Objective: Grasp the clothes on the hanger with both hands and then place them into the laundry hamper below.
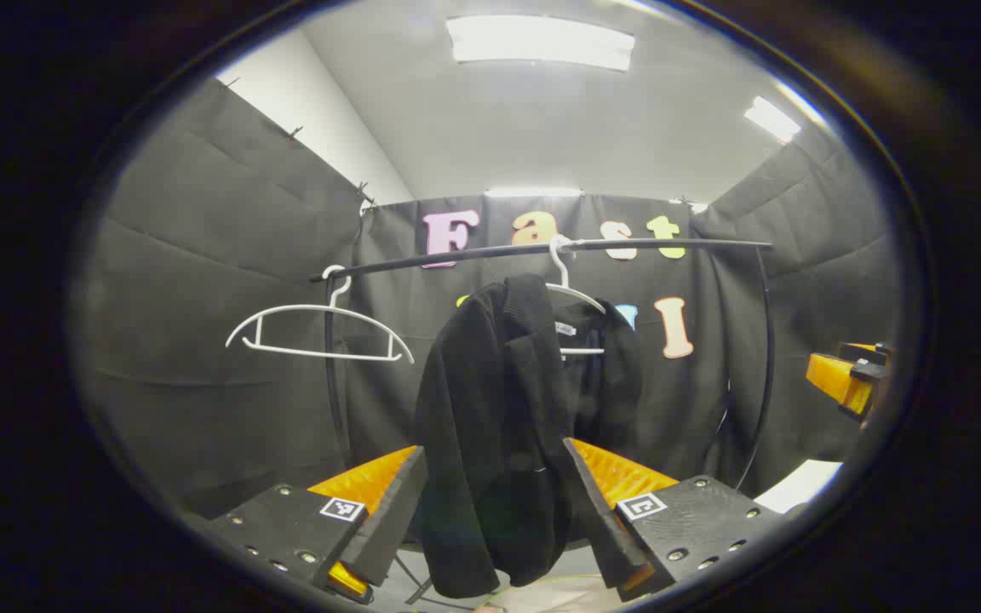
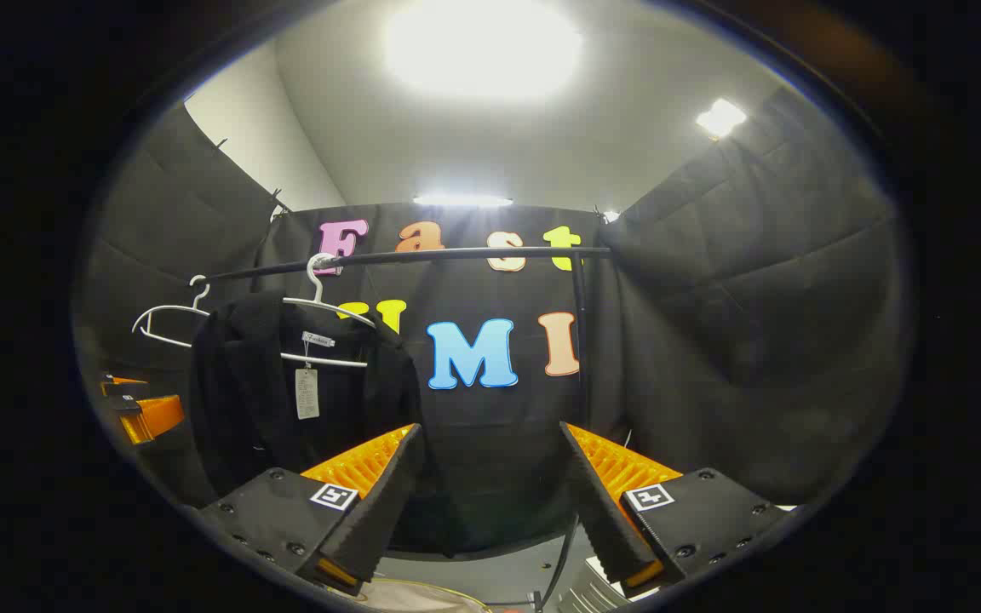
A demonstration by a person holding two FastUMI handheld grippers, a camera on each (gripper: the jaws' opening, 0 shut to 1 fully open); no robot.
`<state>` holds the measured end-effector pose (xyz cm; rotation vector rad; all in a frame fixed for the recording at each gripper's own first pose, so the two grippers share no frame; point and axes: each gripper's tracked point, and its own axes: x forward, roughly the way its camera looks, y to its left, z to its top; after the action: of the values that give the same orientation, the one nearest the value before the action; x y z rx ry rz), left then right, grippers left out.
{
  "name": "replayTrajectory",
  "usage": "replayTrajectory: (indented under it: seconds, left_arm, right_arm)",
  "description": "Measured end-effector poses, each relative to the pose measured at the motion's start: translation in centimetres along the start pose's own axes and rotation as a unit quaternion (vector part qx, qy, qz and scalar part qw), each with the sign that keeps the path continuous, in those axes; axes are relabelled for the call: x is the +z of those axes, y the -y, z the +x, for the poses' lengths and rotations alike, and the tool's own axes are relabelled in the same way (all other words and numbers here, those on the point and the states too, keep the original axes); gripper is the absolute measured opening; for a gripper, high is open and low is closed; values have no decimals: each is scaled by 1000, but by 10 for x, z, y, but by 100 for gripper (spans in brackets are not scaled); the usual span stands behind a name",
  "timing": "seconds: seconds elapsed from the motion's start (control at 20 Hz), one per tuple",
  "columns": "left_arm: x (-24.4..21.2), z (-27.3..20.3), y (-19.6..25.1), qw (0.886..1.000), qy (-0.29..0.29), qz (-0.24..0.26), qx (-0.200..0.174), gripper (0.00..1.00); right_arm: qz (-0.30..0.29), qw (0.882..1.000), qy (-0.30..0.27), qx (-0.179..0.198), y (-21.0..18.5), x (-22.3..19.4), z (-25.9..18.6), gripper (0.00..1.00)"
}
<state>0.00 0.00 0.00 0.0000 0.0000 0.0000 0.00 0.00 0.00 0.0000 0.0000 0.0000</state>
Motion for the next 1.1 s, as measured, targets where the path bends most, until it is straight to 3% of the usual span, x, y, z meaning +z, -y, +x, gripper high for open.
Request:
replayTrajectory:
  seconds: [1.1]
  left_arm:
    - [5,18,0,999,17,-7,-31,92]
  right_arm:
    - [-7,1000,2,2,-18,2,9,97]
